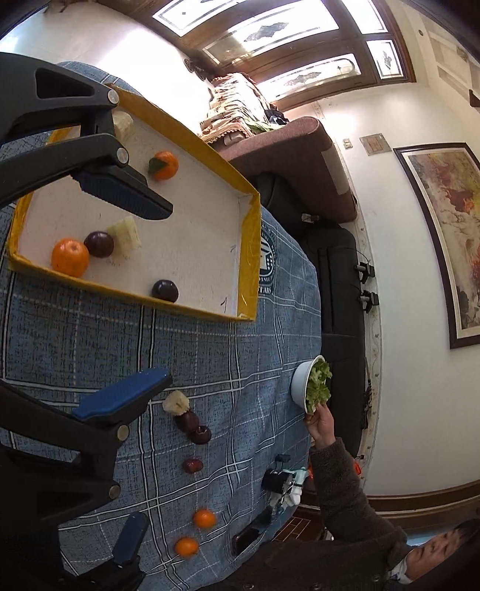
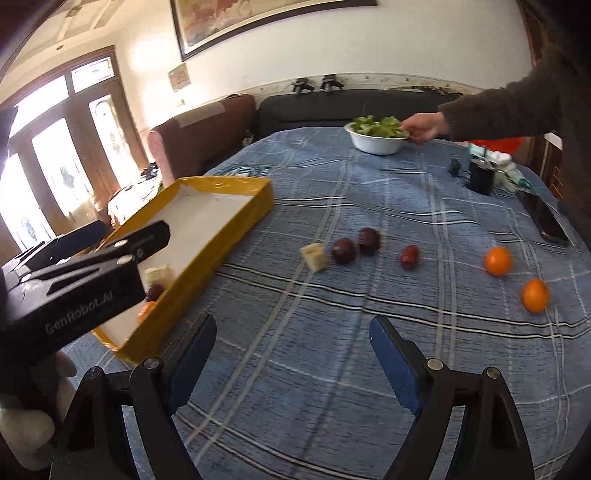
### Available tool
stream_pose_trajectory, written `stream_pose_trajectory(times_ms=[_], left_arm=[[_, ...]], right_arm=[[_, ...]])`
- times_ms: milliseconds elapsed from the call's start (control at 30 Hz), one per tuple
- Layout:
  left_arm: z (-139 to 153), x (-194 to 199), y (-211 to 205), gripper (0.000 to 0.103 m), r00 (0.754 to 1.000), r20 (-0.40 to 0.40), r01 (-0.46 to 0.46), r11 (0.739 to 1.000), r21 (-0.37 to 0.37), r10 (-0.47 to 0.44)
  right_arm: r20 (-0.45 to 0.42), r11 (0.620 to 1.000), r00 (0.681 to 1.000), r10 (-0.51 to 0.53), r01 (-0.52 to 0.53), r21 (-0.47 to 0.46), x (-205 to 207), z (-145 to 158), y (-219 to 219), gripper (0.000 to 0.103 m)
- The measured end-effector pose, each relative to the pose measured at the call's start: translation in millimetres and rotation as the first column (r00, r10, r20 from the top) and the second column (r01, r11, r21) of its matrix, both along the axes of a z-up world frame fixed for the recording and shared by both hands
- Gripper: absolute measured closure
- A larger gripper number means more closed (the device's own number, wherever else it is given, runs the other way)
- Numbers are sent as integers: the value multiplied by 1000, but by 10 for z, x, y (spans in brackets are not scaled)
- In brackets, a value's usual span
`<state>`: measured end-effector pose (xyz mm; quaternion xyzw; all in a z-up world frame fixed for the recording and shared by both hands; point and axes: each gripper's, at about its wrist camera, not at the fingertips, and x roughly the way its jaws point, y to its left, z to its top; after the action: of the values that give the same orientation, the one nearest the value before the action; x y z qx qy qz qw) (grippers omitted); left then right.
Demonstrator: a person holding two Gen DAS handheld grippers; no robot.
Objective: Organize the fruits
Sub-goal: 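Move both tools over the loose fruit and grasp the red date with the right tool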
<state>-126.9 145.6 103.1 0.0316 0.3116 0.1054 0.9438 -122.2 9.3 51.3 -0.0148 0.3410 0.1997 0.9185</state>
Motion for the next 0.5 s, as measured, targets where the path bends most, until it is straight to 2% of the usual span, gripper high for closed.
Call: stream_pose_trajectory(times_ms=[333,500], left_arm=[[-106,224,-437,21,994,-50,97,995,9,-96],[-201,387,-579,21,989,-83,121,993,5,-121]], right_arm=[[3,992,992,-127,127,-23,184,31,-560,14],[0,988,989,-151,151,-32,281,31,-719,14]])
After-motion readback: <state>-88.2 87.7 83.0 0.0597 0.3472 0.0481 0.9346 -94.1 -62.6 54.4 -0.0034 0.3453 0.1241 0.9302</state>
